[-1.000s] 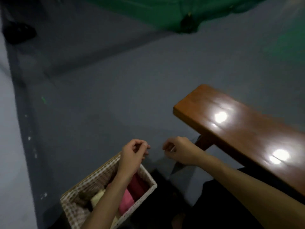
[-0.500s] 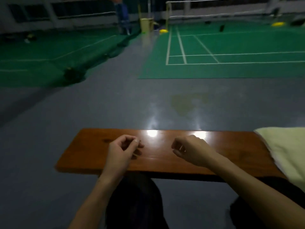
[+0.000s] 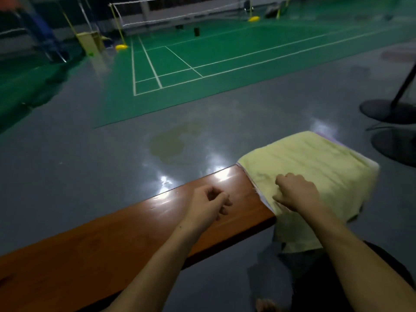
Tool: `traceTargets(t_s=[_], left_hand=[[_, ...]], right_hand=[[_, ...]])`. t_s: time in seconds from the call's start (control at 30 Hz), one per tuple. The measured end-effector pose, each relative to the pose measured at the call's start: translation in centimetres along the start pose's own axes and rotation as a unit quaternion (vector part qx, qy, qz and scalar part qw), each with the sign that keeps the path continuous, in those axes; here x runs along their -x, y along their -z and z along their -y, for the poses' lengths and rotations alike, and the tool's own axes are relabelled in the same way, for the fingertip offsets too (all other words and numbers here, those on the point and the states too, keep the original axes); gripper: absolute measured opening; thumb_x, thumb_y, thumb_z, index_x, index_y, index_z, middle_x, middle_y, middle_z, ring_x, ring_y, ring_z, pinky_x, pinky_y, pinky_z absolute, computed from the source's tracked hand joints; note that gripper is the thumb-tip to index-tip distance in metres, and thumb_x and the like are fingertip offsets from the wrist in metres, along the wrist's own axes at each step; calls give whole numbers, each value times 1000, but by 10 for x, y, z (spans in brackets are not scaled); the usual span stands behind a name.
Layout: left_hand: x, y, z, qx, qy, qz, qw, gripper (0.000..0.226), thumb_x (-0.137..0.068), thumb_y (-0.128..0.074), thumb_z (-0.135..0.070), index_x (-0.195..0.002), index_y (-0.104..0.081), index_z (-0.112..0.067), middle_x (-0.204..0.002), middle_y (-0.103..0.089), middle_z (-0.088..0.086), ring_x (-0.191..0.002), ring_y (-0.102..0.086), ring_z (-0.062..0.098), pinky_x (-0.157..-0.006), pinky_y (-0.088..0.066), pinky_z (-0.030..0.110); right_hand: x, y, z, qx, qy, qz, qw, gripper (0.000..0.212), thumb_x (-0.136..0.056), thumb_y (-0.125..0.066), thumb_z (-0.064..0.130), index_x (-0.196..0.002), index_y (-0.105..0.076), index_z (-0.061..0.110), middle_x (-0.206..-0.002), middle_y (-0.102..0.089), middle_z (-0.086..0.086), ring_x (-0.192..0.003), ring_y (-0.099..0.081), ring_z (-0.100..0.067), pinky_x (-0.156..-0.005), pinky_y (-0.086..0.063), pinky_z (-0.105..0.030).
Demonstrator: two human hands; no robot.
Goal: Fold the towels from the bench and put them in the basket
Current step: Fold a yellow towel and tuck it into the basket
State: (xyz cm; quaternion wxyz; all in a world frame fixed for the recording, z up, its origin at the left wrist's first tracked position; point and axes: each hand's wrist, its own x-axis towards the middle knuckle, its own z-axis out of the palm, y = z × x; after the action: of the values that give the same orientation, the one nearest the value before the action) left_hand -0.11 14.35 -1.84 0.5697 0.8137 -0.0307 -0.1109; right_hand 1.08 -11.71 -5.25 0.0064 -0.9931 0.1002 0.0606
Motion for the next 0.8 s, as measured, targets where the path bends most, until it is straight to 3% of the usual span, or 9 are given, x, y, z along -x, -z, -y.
traceTargets(t_s=[0.1,0.17,0.3,0.37,0.47,0.57,0.67,0.8], left_hand=[[-35,-53,-1,-12,20,33,999,13,-99,-65,-17,-95,-69,-6,-85,-78,8,-63,-68,15,-55,-52,28],[-56,-79,4,-17,40,45,998,14,-97,-64,-17,-90,-70,-5,-85,-78,10,-62,-66,17,-54,-49,28],[-92,-117,21,-75,45,38,995,26,-90,-67,-26,-74,-71,-6,-73,-75,12,-66,-71,33,-64,-59,48],[-102,-129,24,-109,41,11,993,33,-85,-69,-28,-69,-66,0,-63,-66,13,-57,-61,26,-62,-54,45],[-110,-140,18,-124,40,-36,991,34,-79,-71,-30,-68,-57,-1,-64,-49,7,-59,-47,16,-58,-42,37],[-116,-146,16,-132,47,-46,989,33,-76,-73,-28,-70,-64,3,-62,-59,14,-57,-53,17,-59,-52,46],[-118,-145,18,-156,45,-55,985,19,-85,-74,-21,-71,-73,-7,-70,-72,8,-65,-64,13,-71,-59,44],[-113,-140,20,-135,20,-73,988,21,-96,-73,-28,-76,-71,-22,-79,-72,-7,-78,-67,8,-76,-59,35]], right_hand=[[-14,-10,-22,-59,-54,16,997,50,-91,-70,52,-122,-52,18,-125,-52,-11,-116,-53,-34,-88,-50,-42],[-25,-14,-28,-84,-70,19,994,41,-90,-69,49,-117,-59,20,-120,-57,-9,-109,-58,-33,-87,-51,-41],[-38,-15,-32,-121,-70,30,990,17,-93,-62,32,-105,-70,24,-107,-68,-5,-97,-66,-31,-81,-50,-36],[-43,-16,-34,-133,-60,34,989,14,-96,-61,34,-101,-68,23,-102,-67,-5,-92,-65,-30,-79,-48,-35],[-46,-16,-35,-177,-41,47,982,18,-98,-61,39,-93,-67,23,-96,-68,-5,-88,-65,-29,-78,-53,-38],[-43,-16,-36,-245,-3,54,968,24,-99,-64,39,-80,-61,25,-95,-70,-5,-91,-66,-30,-80,-56,-41],[-37,-12,-35,-301,32,32,953,18,-101,-65,35,-88,-60,24,-94,-67,-2,-92,-64,-26,-85,-55,-45],[-31,-9,-33,-340,62,0,938,14,-103,-62,33,-98,-60,20,-95,-63,1,-90,-61,-21,-86,-55,-47]])
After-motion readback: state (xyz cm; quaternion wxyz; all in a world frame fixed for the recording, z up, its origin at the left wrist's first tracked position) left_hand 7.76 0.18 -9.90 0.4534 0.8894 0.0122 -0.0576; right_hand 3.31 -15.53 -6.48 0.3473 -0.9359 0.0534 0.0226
